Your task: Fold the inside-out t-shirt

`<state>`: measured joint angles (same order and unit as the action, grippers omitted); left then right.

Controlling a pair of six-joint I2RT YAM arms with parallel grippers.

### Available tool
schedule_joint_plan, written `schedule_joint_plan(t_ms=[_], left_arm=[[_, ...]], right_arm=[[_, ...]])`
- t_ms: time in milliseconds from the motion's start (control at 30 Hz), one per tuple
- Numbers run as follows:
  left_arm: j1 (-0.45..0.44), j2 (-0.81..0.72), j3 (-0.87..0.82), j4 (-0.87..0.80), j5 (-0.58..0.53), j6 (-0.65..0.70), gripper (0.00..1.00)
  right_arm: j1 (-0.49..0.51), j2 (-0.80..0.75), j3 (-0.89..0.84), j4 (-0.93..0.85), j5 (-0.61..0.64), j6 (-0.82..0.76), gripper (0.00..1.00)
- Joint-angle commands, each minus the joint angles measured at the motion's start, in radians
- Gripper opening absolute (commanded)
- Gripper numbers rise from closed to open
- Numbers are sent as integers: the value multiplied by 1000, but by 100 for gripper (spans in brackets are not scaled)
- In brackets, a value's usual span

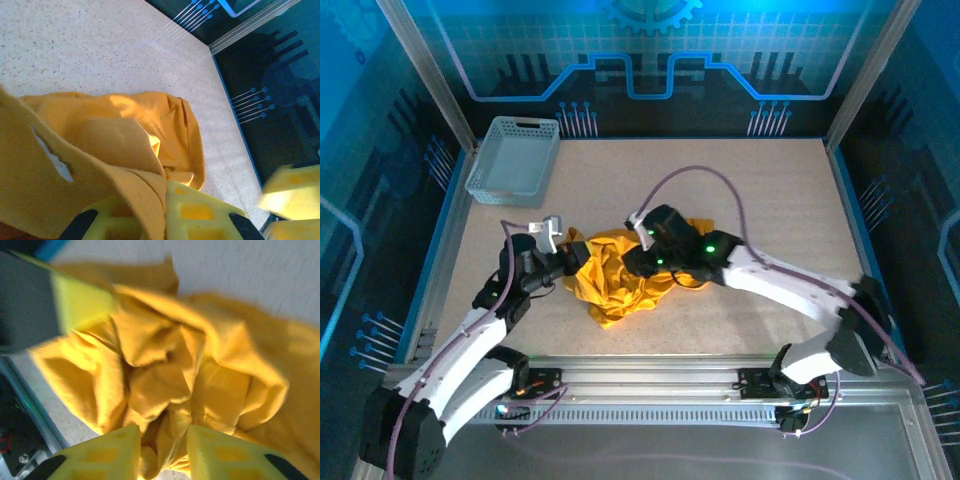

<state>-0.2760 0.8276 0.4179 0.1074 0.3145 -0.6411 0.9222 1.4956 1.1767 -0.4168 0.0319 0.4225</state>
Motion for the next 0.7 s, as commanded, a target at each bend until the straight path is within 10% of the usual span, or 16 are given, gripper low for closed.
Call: schedule_joint_plan(t_ms=[0,400,667], left_arm=[[-3,-49,-69,16,-11,-6,0],[-3,-107,-149,9,-20,-35,1],[-3,-114,-137,-18,-33,-11,0]], right_arm=[[4,90,-13,81,-108,78,43],[48,240,26,174,-241,139,51],[70,193,162,-18,-60,29,3]])
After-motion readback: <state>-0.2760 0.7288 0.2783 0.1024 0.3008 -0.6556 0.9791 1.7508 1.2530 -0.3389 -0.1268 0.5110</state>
